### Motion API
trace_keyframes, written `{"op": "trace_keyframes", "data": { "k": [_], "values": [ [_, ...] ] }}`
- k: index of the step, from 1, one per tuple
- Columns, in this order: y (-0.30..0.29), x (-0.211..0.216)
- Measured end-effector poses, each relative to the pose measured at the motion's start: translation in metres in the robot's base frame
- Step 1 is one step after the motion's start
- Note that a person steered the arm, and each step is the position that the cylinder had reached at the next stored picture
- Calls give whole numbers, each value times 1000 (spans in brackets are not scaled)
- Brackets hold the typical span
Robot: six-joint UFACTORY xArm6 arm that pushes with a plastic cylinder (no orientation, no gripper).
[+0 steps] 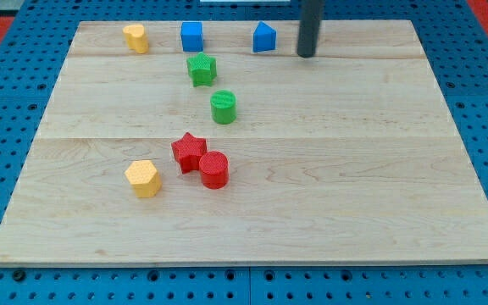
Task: Move the arm towards the bottom right side of the board
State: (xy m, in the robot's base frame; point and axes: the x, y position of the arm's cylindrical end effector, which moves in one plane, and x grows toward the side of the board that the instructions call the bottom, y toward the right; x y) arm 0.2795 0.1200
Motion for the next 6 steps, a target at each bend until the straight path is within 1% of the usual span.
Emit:
{"op": "trace_keyframes", "data": {
  "k": [1, 2, 3, 4, 5, 6],
  "values": [
    [63, 18],
    [86, 48],
    [86, 78],
    [86, 90],
    [86, 90],
    [86, 108]
  ]
}}
